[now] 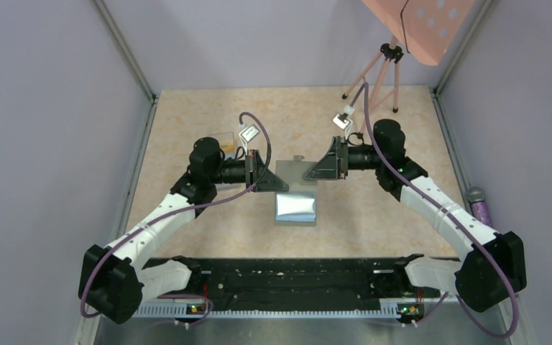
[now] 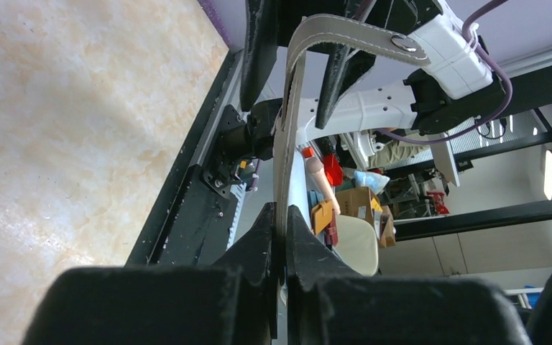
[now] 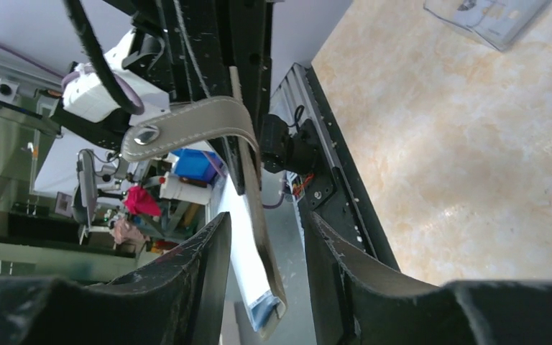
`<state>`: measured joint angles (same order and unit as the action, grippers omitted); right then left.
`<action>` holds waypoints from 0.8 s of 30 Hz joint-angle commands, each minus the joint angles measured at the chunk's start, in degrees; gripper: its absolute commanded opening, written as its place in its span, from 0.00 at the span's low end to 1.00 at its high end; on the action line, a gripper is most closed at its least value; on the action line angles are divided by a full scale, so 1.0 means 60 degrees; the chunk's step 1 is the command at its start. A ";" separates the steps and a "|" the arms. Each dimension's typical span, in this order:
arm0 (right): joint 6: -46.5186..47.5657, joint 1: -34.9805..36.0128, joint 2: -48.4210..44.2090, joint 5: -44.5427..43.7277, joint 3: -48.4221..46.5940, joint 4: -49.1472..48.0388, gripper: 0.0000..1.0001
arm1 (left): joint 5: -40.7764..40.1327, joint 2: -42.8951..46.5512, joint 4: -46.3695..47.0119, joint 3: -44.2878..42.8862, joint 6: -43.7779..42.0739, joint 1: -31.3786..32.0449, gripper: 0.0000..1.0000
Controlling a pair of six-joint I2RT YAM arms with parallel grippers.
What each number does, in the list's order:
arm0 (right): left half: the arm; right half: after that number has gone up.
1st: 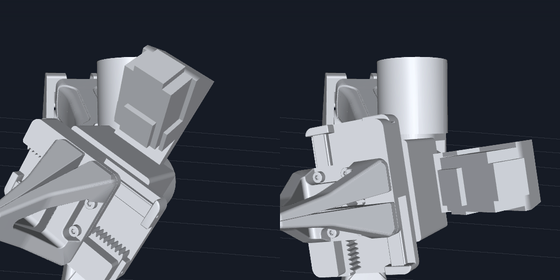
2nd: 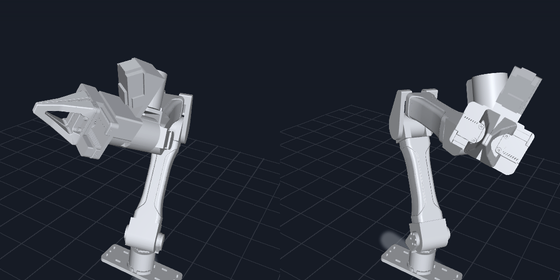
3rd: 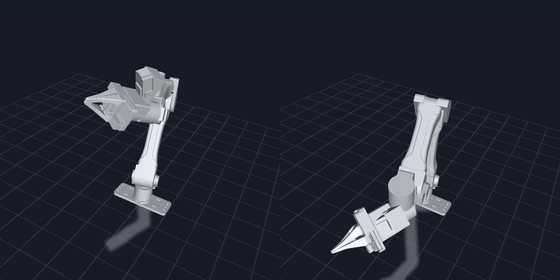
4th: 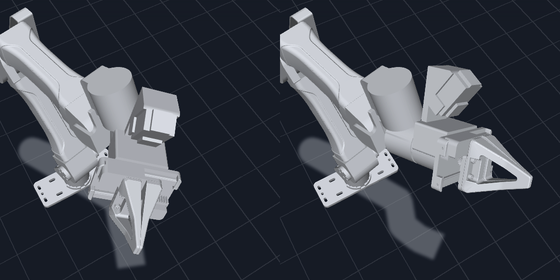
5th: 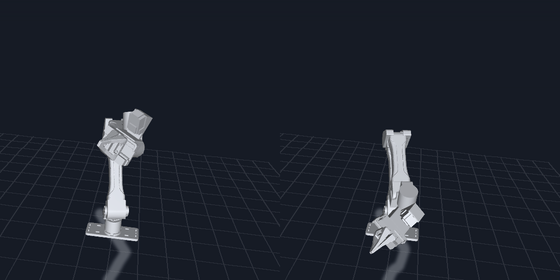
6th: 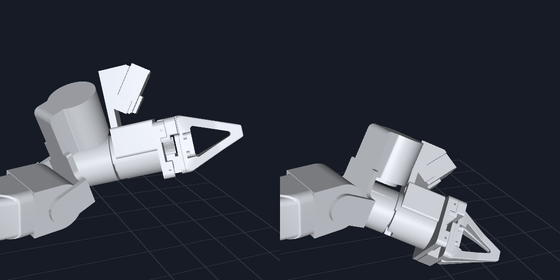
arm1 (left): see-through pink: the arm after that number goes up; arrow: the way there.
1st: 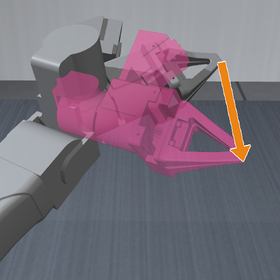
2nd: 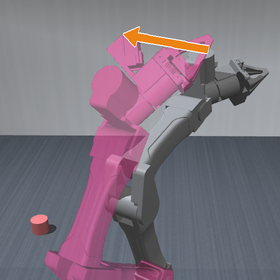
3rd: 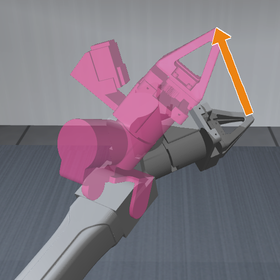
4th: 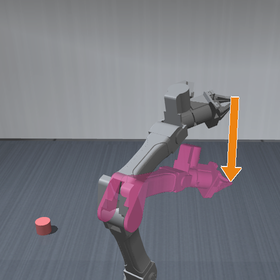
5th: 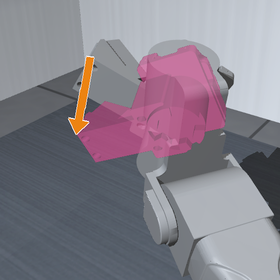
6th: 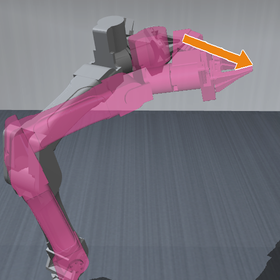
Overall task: Put the credit cards into the card holder
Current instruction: Turn over the card slot in the card holder.
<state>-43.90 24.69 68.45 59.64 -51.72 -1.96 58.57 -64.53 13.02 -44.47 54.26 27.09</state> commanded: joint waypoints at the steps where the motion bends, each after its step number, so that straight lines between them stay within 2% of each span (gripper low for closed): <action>1: -0.0878 0.0229 0.0058 0.0412 0.0067 -0.1730 0.41 | 0.0272 0.0006 0.0693 0.0027 0.0156 0.0044 0.00; 2: -0.0898 0.0296 0.0111 0.0413 0.0055 -0.1768 0.40 | 0.0271 0.0002 0.0675 0.0026 0.0156 0.0043 0.00; 3: -0.0903 0.0362 0.0167 0.0406 0.0028 -0.1776 0.34 | 0.0280 -0.0008 0.0642 0.0026 0.0145 0.0063 0.00; 5: -0.0960 0.0470 0.0275 0.0426 0.0010 -0.1874 0.09 | 0.0253 0.0003 0.0479 -0.0006 0.0057 0.0067 0.01; 6: -0.0951 0.0494 0.0316 0.0411 0.0006 -0.1853 0.00 | 0.0205 0.0022 0.0269 -0.0040 -0.0073 0.0066 0.07; 8: -0.0721 0.0490 0.0332 0.0264 -0.0105 -0.1490 0.00 | -0.0039 0.0100 -0.0524 -0.0206 -0.0584 0.0068 0.22; 10: 0.0056 0.0488 0.0285 -0.0257 -0.0404 -0.0383 0.00 | -0.0642 0.0256 -0.1802 -0.0496 -0.1293 0.0065 0.37; 13: 0.0970 0.0485 0.0145 -0.1155 -0.0745 0.1087 0.00 | -0.2125 0.0557 -0.3814 -0.0831 -0.2245 0.0050 0.49; 15: 0.1272 0.0493 0.0041 -0.1611 -0.0807 0.1529 0.00 | -0.3127 0.0815 -0.4752 -0.0884 -0.2556 0.0061 0.52; 18: 0.1443 0.0471 -0.0161 -0.2067 -0.0712 0.1807 0.00 | -0.4255 0.1393 -0.5356 -0.0626 -0.2619 0.0057 0.52; 21: 0.1407 0.0475 -0.0309 -0.2075 -0.0535 0.1686 0.00 | -0.4633 0.1741 -0.5538 -0.0194 -0.2492 0.0086 0.48; 24: 0.1337 0.0471 -0.0356 -0.2044 -0.0408 0.1628 0.00 | -0.4572 0.1741 -0.5549 0.0076 -0.2389 0.0236 0.39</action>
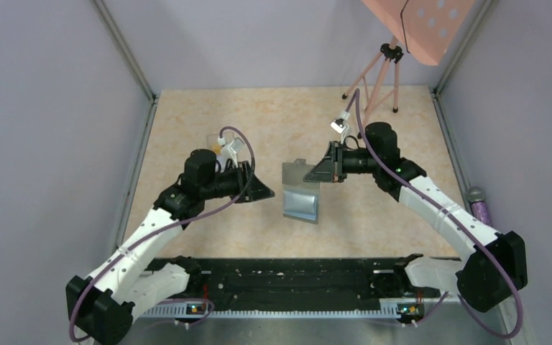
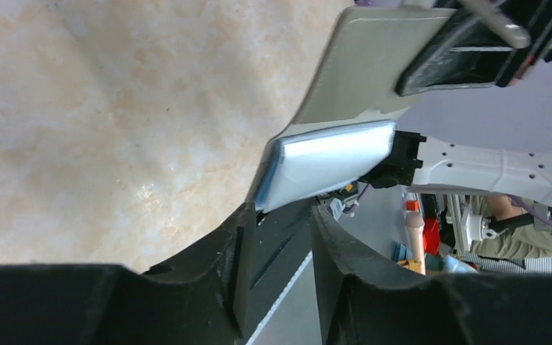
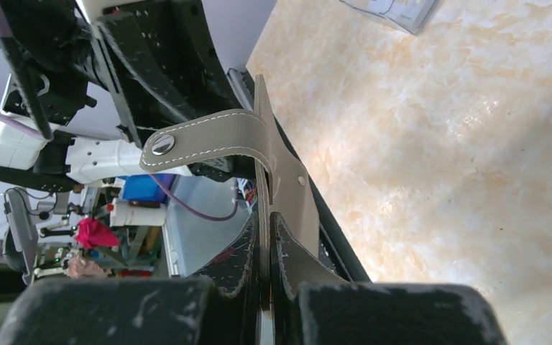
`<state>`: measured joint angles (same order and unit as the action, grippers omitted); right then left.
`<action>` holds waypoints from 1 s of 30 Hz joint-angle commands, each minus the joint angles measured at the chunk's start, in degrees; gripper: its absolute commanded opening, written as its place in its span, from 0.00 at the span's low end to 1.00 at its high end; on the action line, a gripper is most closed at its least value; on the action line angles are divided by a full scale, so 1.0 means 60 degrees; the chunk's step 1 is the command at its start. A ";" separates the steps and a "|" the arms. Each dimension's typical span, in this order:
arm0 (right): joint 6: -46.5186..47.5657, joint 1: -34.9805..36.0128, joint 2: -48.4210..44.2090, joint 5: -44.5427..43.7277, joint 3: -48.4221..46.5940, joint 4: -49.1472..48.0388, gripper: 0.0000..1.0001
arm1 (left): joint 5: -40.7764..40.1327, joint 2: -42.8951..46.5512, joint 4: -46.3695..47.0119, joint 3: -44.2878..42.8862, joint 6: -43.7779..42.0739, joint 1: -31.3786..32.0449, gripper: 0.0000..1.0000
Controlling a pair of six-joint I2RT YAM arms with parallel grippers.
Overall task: Put the credit cards into the card holder
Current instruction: Turn over the card slot in the card holder.
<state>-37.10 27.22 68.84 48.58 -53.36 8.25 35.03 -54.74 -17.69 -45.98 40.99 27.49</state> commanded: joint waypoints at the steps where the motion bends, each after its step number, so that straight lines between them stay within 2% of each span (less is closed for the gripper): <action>1: 0.0181 0.0048 -0.0427 -0.0177 -0.0110 -0.0108 0.00 | -0.0670 0.0072 -0.0425 0.0377 -0.0168 0.0252 0.37; 20: -0.0024 0.0058 -0.0457 -0.0019 0.0059 -0.0208 0.00 | -0.1325 -0.1521 -0.0157 -0.0157 -0.0259 0.1441 0.33; 30: 0.0014 0.0048 -0.0372 0.0048 0.0203 -0.0196 0.00 | -0.1297 -0.1234 -0.0275 -0.0464 -0.0319 0.1542 0.22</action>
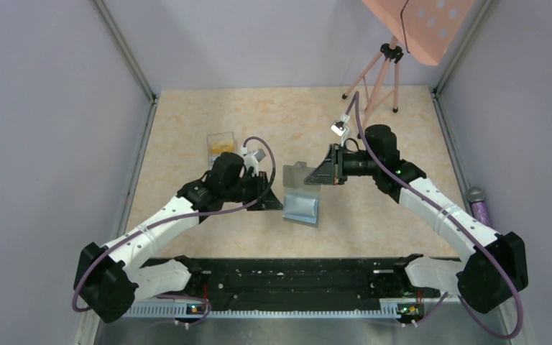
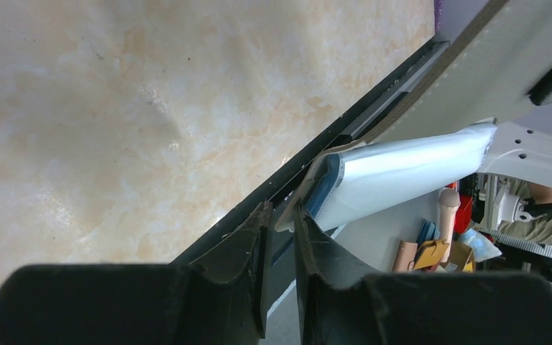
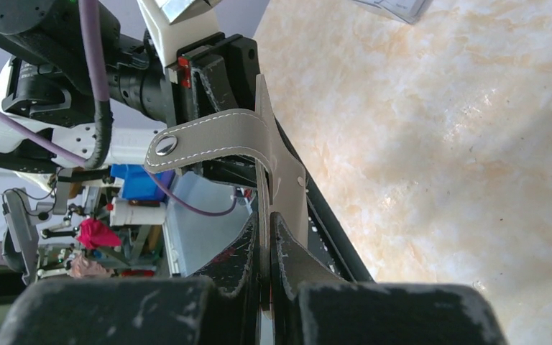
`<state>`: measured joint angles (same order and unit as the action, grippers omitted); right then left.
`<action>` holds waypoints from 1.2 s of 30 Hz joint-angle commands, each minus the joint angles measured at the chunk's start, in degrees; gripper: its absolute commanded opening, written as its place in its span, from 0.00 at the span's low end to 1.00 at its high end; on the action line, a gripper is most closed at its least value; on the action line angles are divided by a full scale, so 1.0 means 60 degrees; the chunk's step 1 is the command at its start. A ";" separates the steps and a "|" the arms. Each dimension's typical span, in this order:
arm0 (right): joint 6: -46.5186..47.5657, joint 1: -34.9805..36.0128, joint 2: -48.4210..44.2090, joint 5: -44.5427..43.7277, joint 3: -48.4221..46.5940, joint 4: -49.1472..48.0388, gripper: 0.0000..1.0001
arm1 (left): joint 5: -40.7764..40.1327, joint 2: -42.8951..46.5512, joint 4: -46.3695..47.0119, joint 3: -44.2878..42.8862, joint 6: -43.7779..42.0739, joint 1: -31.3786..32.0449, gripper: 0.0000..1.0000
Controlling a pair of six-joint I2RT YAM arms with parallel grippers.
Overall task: Put the credit cards into the card holder
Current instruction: Turn over the card slot in the card holder.
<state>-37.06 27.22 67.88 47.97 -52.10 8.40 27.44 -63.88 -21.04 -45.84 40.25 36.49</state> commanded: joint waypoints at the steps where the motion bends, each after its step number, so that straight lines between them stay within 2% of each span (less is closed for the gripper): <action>1: 0.0020 0.0048 -0.0209 0.0147 -0.0001 -0.0215 0.00 | -0.0055 0.0290 0.0167 -0.0558 -0.0228 0.0041 0.21; 7: 0.0076 0.0048 -0.0180 0.0157 0.0098 -0.0194 0.00 | -0.0229 0.0216 -0.0469 -0.1001 -0.0592 0.0081 0.20; 18: 0.0216 0.0052 -0.0062 0.0221 0.0157 -0.0054 0.00 | -0.0033 0.0173 -0.0261 -0.1209 -0.0538 0.0100 0.22; 27: 0.0381 0.0055 0.0062 0.0222 0.0135 0.0106 0.00 | -0.0223 -0.0084 -0.1191 -0.1720 -0.1122 0.0249 0.25; 36: 0.0632 0.0052 0.0192 0.0246 0.0074 0.0417 0.00 | -0.0604 -0.1192 -0.2371 -0.2818 -0.1771 0.0847 0.25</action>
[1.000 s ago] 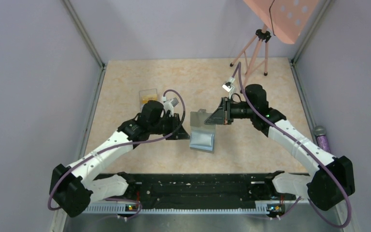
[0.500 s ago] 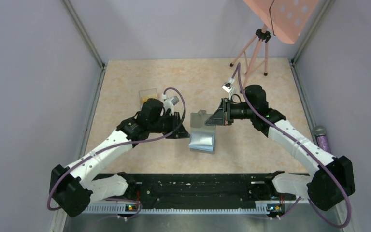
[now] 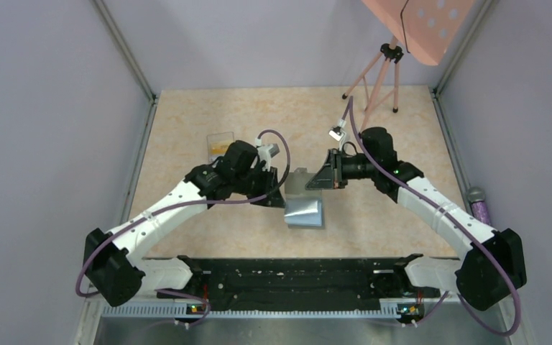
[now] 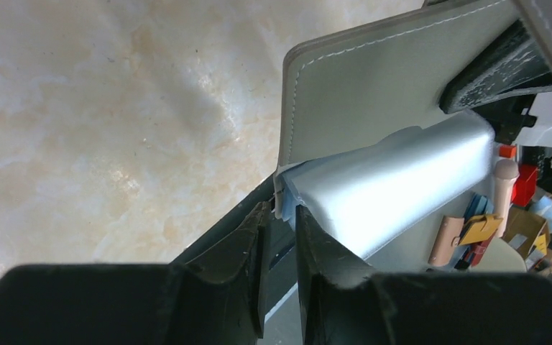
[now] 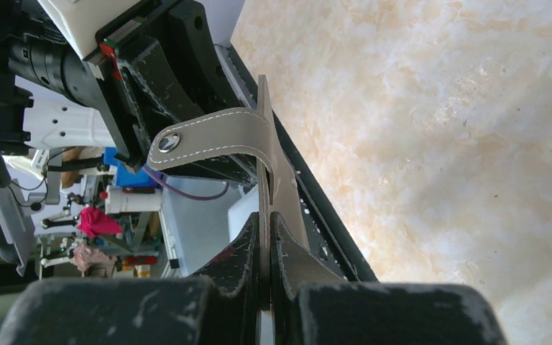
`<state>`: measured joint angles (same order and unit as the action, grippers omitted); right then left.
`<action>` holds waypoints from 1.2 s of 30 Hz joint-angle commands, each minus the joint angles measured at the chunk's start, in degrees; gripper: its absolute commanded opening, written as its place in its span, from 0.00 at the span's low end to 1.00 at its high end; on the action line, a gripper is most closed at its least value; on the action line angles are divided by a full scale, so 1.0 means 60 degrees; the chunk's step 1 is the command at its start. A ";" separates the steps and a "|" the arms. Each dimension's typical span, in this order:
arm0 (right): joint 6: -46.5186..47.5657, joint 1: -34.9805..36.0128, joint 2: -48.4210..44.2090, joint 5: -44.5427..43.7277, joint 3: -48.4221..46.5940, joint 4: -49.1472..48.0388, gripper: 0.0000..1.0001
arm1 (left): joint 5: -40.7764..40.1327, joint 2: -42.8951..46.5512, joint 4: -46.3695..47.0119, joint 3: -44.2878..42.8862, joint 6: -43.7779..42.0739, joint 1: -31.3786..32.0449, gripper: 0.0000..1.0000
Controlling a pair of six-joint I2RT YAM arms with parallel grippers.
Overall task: Put the credit cards into the card holder
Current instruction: Turn over the card slot in the card holder.
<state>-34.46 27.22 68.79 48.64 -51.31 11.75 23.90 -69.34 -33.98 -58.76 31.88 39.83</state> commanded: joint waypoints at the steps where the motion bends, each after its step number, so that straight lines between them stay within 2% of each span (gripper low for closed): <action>1: 0.0218 0.0048 0.0047 0.0135 -0.0069 -0.0118 0.00 | -0.0016 -0.0360 -0.0213 -0.0722 -0.0389 0.0334 0.25; 11: 0.0356 0.0048 0.0101 0.0105 -0.0040 0.0027 0.00 | 0.0283 -0.0393 -0.0028 -0.0891 -0.0377 0.0418 0.26; 16: 0.0202 0.0048 0.0072 0.0161 -0.0047 -0.0094 0.00 | 0.0124 -0.0070 0.0612 -0.0487 -0.0001 0.0407 0.30; 22: 0.0015 0.0055 0.0028 0.0191 -0.0060 -0.0296 0.00 | -0.1318 -0.0254 -0.0547 -0.0454 0.0286 0.0407 0.31; 30: 0.0001 0.0053 0.0008 0.0209 -0.0004 -0.0325 0.00 | -0.1542 -0.0840 -0.0768 -0.0402 0.0570 0.0447 0.31; 36: 0.0001 0.0048 -0.0002 0.0156 0.0039 -0.0303 0.00 | -0.1053 -0.1136 -0.0379 -0.0488 0.0560 0.0578 0.31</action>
<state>-34.11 27.22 69.21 48.95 -51.31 12.38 15.88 -75.64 -38.33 -61.49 34.65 42.57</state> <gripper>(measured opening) 0.014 0.308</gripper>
